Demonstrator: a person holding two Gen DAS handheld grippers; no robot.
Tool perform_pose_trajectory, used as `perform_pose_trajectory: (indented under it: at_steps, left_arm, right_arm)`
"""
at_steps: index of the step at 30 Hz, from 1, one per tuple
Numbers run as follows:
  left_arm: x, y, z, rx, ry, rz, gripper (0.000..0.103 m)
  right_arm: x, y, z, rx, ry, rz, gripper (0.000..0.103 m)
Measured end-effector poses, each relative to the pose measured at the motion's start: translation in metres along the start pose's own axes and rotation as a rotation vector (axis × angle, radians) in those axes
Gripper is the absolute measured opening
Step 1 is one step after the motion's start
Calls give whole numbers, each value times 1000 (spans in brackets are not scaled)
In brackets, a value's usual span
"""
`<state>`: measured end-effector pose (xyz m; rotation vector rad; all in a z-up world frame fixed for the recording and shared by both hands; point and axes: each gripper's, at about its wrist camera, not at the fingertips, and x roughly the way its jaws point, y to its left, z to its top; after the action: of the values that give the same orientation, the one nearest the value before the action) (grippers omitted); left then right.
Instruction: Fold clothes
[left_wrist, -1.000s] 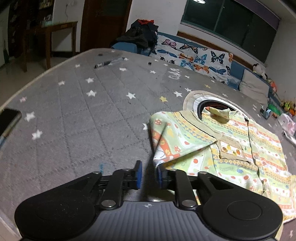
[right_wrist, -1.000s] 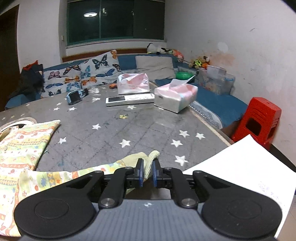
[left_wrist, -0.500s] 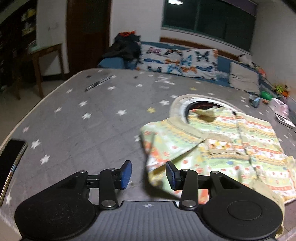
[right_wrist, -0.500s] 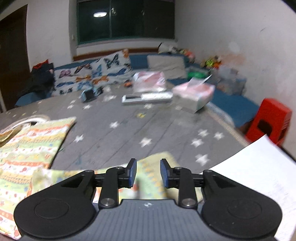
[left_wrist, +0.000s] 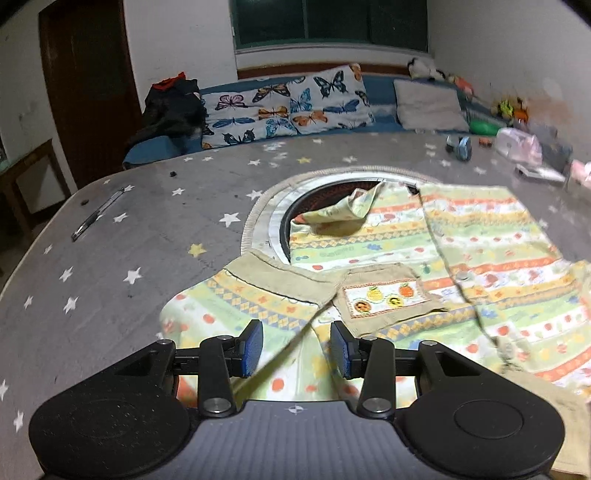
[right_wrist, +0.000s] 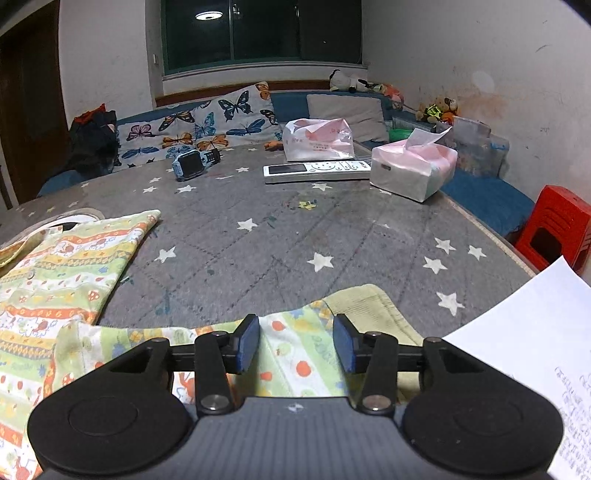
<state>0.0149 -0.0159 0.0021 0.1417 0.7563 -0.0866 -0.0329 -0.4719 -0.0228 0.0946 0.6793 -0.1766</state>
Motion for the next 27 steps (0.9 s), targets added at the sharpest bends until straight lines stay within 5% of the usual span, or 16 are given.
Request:
perform_pose_trajectory:
  at_steps: [3,5,16,27]
  left_arm:
    - [9,3,0,14,1,-7,29]
    - [9,10,0,-12,-9,-15,6]
    - [-24,99,0,-327,-132,131,2]
    - [-38,155,-53,-537,-87,273,2]
  right_arm:
    - [3,-1,2,-2,-2,0,46]
    - [4,0,2,-3,-4,0,47]
    - [7,1,4,-8,-5,-5,47]
    - [11,7,4,-18,-23,-5,52]
